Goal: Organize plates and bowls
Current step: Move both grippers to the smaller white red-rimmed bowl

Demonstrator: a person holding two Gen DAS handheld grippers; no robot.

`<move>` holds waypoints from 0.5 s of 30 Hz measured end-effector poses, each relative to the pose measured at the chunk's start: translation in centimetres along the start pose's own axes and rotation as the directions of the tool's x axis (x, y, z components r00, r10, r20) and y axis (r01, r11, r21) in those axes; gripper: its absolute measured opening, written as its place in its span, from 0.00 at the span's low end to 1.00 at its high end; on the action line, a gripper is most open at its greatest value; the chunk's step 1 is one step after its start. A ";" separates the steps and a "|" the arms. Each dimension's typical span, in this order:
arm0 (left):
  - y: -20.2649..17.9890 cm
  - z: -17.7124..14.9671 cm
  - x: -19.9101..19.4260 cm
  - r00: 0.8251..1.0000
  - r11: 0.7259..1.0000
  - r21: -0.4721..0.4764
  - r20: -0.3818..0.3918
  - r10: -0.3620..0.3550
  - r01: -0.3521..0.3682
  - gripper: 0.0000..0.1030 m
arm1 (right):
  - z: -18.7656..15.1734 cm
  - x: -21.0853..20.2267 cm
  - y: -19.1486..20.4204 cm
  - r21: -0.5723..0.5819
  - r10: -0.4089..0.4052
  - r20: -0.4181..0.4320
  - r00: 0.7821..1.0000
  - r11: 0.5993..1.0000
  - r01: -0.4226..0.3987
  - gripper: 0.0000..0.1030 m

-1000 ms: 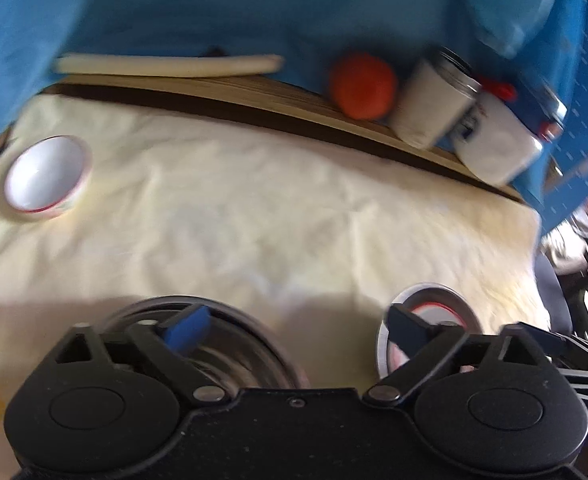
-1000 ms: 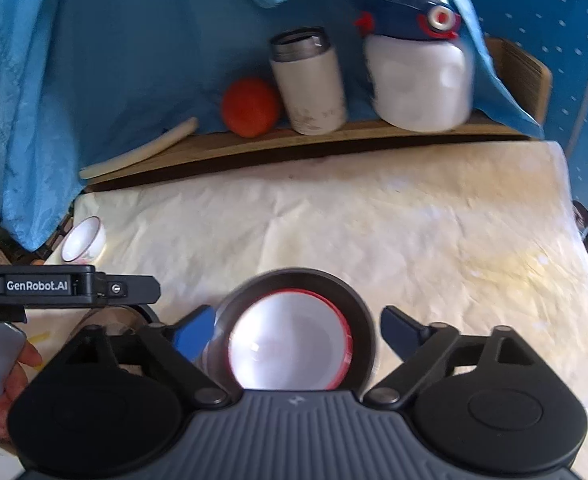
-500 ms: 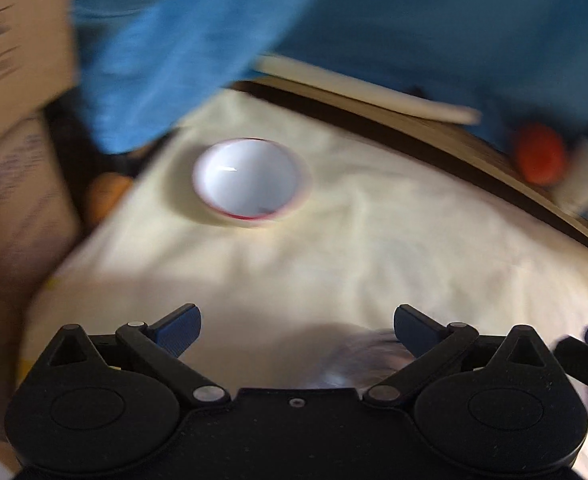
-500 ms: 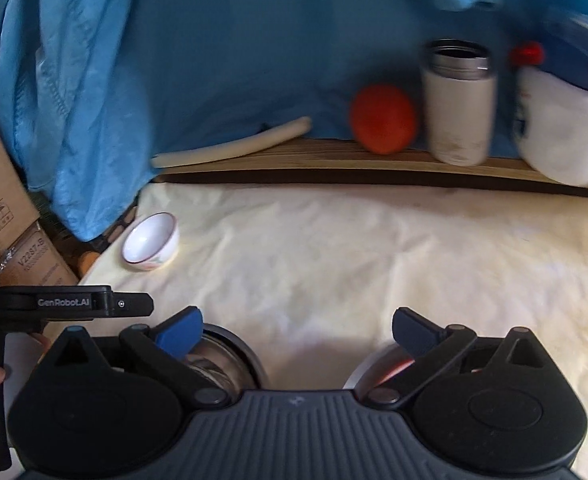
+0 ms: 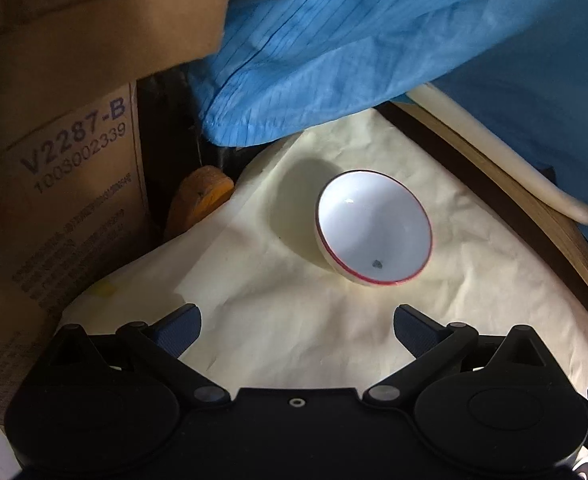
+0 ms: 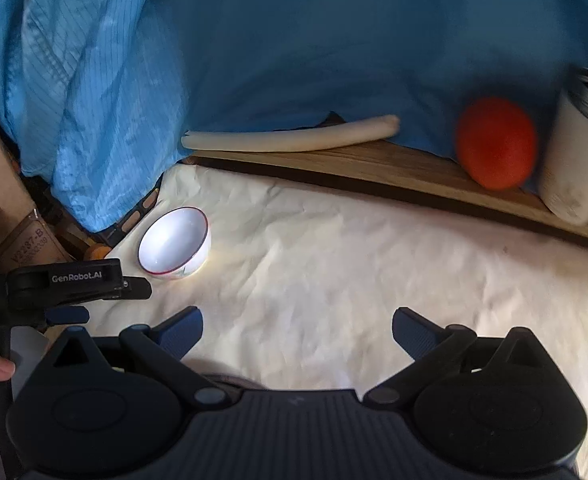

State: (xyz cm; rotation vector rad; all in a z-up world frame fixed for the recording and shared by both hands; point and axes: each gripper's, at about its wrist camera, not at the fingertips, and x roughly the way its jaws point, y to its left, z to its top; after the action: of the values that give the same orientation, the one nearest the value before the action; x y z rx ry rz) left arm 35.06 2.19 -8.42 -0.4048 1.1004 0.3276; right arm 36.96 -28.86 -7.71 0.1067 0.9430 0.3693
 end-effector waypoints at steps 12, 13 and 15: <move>-1.8 0.8 1.2 0.998 0.996 -0.080 0.028 0.052 -0.049 0.98 | 3.3 3.8 0.6 -0.003 0.025 -0.025 0.999 1.000 -0.025 0.99; -1.9 0.9 1.3 0.998 0.995 -0.084 0.034 0.061 -0.058 0.98 | 3.5 4.1 0.7 -0.006 0.026 -0.027 0.999 1.000 -0.027 0.98; -1.9 1.0 1.4 0.996 0.993 -0.095 0.044 0.075 -0.071 0.97 | 3.9 4.8 0.8 -0.010 0.027 -0.031 0.999 1.000 -0.027 0.96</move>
State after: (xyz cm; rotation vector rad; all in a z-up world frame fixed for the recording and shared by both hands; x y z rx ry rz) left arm 37.34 1.05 -9.03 -0.4383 1.0579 0.4526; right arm 42.43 -26.13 -8.95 0.1044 0.9711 0.4019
